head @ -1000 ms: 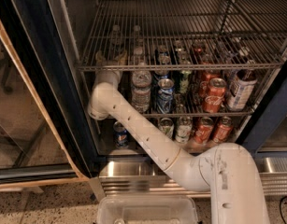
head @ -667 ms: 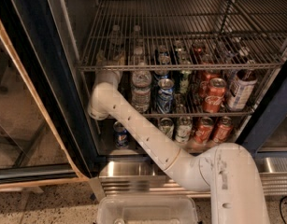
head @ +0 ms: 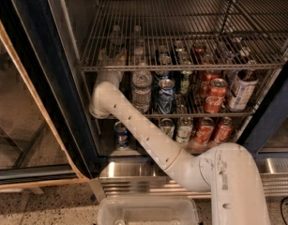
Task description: Pick water bottle from middle shelf of fridge
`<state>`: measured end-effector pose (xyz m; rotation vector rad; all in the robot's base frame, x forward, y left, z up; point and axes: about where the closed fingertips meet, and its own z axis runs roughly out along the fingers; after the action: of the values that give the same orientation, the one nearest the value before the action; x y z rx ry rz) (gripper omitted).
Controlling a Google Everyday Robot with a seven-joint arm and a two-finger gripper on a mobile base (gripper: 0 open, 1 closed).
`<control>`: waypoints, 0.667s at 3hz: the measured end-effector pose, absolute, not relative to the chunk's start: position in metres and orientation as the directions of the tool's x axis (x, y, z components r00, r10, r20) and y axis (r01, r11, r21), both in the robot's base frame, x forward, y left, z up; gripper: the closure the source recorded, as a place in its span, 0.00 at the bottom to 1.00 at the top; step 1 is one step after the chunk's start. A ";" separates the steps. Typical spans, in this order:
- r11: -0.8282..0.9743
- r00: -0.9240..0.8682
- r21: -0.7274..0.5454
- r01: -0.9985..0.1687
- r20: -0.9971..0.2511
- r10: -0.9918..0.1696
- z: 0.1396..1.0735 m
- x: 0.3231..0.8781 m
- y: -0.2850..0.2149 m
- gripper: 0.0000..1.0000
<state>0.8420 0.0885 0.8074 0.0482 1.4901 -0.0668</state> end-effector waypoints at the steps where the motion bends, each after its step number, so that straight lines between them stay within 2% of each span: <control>1: 0.996 0.100 -0.008 0.088 -0.995 -0.017 0.814 0.845 0.084 0.46; 2: 0.996 0.114 -0.010 0.088 -0.993 -0.020 0.819 0.849 0.083 0.46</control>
Offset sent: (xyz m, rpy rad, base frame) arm 0.0116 -0.0028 0.0172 -0.0090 -0.0535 -0.0075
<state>0.8492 0.0834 0.8186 0.0555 1.4547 -0.0792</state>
